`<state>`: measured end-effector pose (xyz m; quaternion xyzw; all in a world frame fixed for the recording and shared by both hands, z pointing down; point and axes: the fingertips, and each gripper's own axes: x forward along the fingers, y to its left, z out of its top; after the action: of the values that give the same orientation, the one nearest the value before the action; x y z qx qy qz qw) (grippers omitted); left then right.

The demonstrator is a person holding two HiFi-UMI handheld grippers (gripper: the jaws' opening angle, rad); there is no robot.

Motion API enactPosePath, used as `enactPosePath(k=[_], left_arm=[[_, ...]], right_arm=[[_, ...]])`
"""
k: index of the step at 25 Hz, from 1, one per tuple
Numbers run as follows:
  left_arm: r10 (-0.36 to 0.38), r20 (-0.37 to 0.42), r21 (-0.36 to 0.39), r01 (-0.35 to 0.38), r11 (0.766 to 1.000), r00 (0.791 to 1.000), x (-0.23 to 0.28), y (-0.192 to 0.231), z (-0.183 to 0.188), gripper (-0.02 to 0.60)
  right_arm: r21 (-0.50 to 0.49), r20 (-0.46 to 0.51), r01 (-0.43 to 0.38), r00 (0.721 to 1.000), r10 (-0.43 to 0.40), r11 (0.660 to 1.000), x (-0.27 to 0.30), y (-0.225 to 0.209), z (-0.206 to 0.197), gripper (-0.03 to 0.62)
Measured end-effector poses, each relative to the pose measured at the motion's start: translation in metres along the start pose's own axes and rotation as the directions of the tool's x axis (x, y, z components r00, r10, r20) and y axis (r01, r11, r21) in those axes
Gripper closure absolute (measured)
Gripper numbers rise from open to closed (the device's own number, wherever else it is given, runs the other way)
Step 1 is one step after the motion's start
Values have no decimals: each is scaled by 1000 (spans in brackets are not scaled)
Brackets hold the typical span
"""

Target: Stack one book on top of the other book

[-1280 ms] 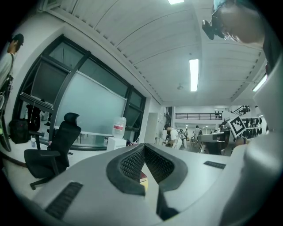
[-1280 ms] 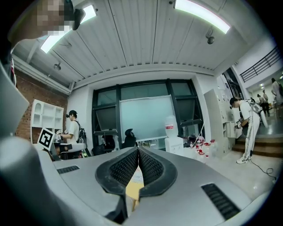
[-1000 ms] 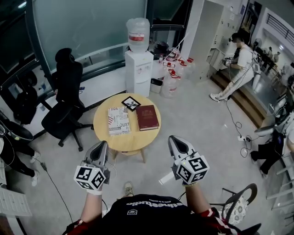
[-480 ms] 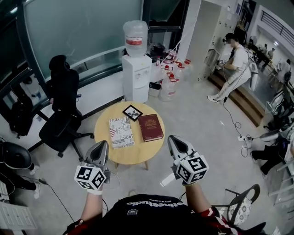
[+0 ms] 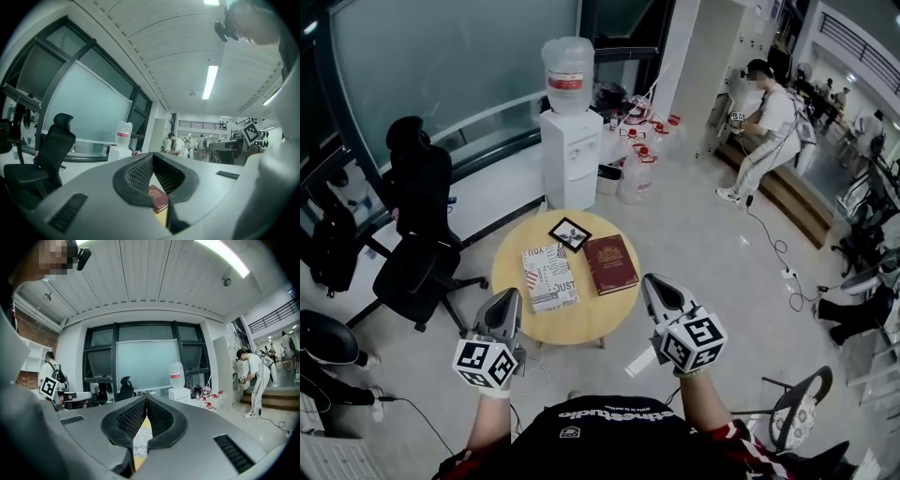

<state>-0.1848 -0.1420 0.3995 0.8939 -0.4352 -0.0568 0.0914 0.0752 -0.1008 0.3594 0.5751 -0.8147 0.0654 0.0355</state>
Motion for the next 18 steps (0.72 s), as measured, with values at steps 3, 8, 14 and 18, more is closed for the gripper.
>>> enactPosePath(k=[3,8,14,18], left_arm=[[-3,3,-9,3,1000,1000,1,11,-3,565],[-4,-1,-29,4,1000,1000,1,20,-11,565],[-32,-17,-41,31,999,999,11,10,-22,565],[-45,-19,-37,44,998,999,24,4,-22,565]], right_arm=[[-8,-2,6,1000,-6,1000,6,5,-1,563],[-18,-20,17,1000,-17,1000,7,7,-7,563],[-16,-28,43,999,-43,999,1,-5,-10,563],[-8,-36,55,998,-55,998,-2,-16,-14,563]])
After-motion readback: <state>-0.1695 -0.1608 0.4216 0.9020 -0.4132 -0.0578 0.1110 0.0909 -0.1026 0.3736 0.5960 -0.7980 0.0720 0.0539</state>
